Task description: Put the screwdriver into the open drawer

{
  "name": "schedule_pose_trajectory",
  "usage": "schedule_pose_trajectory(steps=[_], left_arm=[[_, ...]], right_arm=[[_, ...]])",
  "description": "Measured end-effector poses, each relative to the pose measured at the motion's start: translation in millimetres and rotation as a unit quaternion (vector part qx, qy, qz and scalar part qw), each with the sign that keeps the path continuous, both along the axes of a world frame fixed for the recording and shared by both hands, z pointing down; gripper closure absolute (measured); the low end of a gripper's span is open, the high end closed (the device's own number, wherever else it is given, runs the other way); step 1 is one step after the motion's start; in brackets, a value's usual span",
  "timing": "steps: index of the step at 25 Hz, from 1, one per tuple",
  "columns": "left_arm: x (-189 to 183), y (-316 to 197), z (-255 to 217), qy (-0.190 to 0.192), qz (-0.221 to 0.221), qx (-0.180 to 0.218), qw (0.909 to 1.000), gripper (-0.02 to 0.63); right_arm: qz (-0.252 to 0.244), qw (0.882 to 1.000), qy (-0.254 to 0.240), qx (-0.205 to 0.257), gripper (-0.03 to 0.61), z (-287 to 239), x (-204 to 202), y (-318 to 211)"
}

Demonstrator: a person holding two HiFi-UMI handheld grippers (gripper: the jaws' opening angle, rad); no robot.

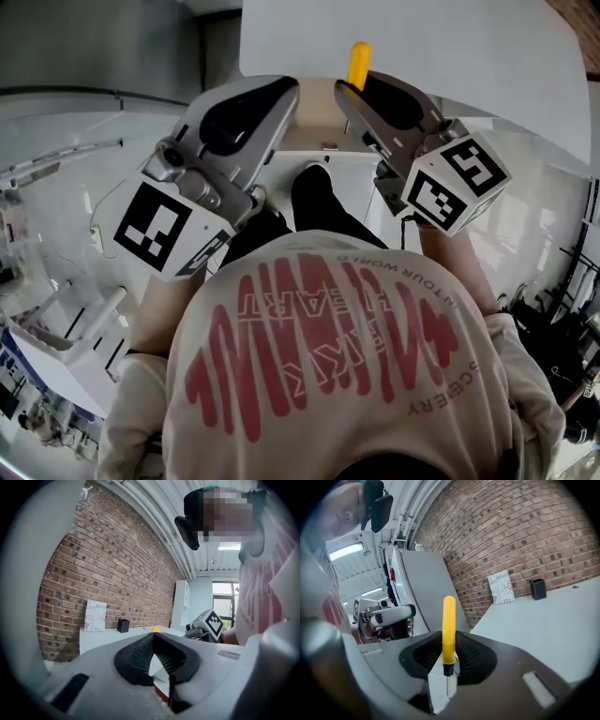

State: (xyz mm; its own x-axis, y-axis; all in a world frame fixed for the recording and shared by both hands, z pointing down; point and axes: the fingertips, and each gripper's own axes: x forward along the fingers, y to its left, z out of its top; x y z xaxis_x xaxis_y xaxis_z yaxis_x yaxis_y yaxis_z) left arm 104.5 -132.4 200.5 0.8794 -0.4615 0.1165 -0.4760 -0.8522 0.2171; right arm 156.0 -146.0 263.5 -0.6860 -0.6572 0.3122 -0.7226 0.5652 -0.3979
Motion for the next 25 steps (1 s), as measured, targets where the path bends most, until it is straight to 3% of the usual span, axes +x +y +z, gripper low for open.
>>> schedule_pose_trajectory(steps=[6, 10, 16, 21, 25], left_arm=[[-11.1, 12.9, -2.6, 0.010, -0.035, -0.001, 0.9993, 0.609], [-21.7, 13.8, 42.4, -0.004, -0.042, -0.021, 0.9989, 0.609], [-41.4, 4.6, 118.9, -0.040, -0.044, -0.061, 0.9963, 0.609], [-60.3, 2.9, 158.1, -0.048, -0.080, -0.101, 0.9906, 0.609], [-63.7, 12.7, 187.1, -0.062, -0.084, -0.133, 0.9856, 0.609]], right_arm=[[-0.046, 0.998, -0.034, -0.013, 0.479, 8.9, -14.8, -1.9], [-0.077, 0.995, -0.060, -0.019, 0.479, 39.0, -37.4, -3.7], [-0.079, 0.995, -0.029, -0.059, 0.479, 104.5, -50.7, -6.6], [-0.090, 0.992, 0.008, -0.085, 0.479, 147.1, -59.8, -3.2], [-0.098, 0.989, 0.034, -0.106, 0.479, 181.5, -58.6, -1.1]])
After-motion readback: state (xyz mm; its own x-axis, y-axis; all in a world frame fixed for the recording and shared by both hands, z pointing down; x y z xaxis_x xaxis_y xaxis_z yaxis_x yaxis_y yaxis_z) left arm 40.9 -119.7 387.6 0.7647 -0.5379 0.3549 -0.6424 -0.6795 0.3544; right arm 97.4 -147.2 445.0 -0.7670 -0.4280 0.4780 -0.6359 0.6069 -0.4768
